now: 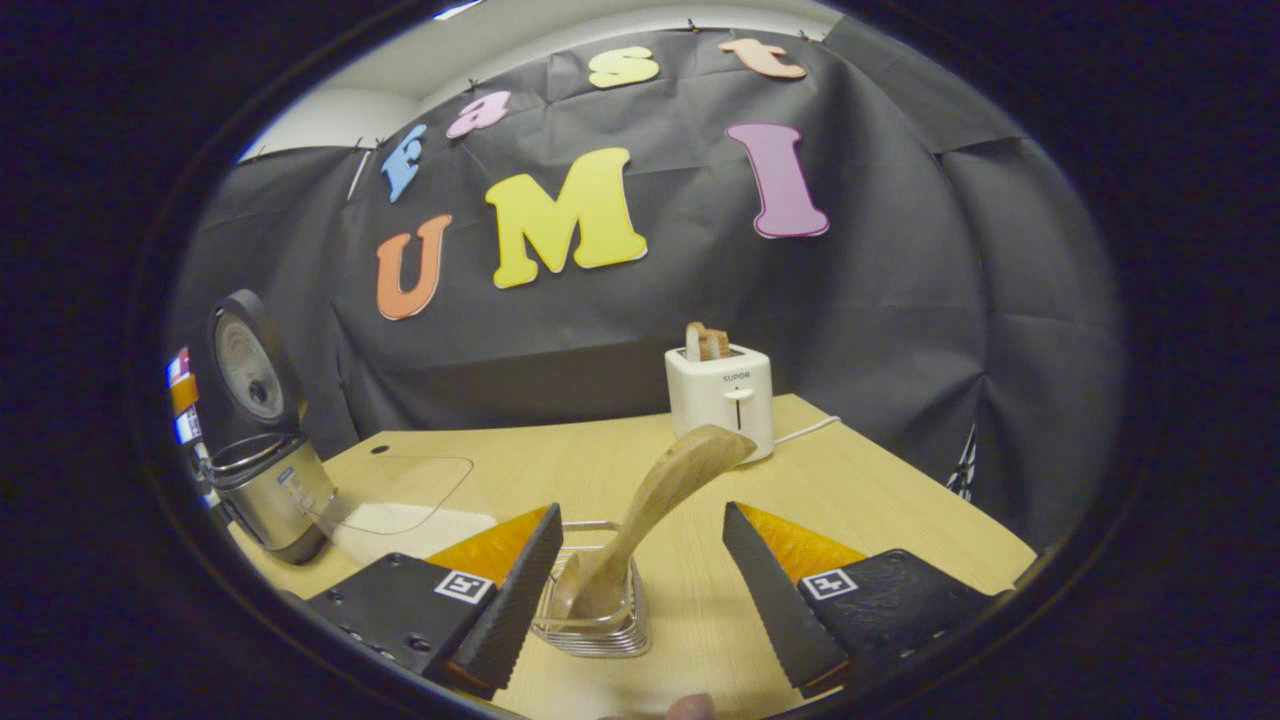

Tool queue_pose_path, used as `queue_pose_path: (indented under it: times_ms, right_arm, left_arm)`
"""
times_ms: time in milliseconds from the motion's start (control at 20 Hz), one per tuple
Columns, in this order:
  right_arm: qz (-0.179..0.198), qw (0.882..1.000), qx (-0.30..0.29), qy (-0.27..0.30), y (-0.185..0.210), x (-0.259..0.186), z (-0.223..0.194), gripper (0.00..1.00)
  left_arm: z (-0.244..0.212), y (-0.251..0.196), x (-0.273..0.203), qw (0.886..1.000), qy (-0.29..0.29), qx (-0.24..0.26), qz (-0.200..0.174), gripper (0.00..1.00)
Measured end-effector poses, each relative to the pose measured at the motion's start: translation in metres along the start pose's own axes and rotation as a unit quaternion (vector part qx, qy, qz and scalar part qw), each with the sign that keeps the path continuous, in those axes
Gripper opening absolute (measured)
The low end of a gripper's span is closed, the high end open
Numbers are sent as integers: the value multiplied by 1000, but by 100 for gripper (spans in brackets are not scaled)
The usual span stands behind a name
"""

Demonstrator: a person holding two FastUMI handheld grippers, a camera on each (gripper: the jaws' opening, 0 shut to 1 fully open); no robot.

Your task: Close the left gripper, press the button to open the rice cooker; take a wooden spoon from the chopstick holder with the right hand, scoop a spoonful of rice and pour it into the rice cooker, then put the wooden spoon back into the chopstick holder.

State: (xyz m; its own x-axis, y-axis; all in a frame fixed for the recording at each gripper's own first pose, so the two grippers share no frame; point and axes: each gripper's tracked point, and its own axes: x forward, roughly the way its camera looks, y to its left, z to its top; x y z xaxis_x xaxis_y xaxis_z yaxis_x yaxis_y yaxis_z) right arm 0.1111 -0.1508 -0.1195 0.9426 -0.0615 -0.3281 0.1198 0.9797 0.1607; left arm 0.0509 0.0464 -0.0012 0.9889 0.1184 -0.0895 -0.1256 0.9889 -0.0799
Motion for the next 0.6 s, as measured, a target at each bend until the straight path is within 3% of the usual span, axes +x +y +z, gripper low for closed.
queue_pose_path:
  times_ms: [50,150,300,350,400,550,600]
  right_arm:
    - [-5,1000,-1,-2,-1,7,1,96]
    - [-14,1000,0,2,-3,20,-1,86]
    - [-7,1000,15,17,1,29,-6,74]
    - [-9,1000,14,20,0,30,-6,61]
    - [-14,1000,9,21,-2,33,-7,59]
    - [-11,1000,7,25,5,32,-5,31]
    - [-12,1000,4,24,6,32,-5,26]
  left_arm:
    - [-7,-3,-1,1000,7,-2,-8,99]
    - [-22,-11,-4,999,27,-6,-29,99]
    - [-35,1,-6,999,36,-10,-21,99]
    - [-38,5,-8,999,39,-12,-17,99]
    - [-42,8,-7,999,42,-16,-16,99]
    - [-50,18,-9,998,55,-28,-9,99]
    - [-51,21,-11,998,56,-30,-6,99]
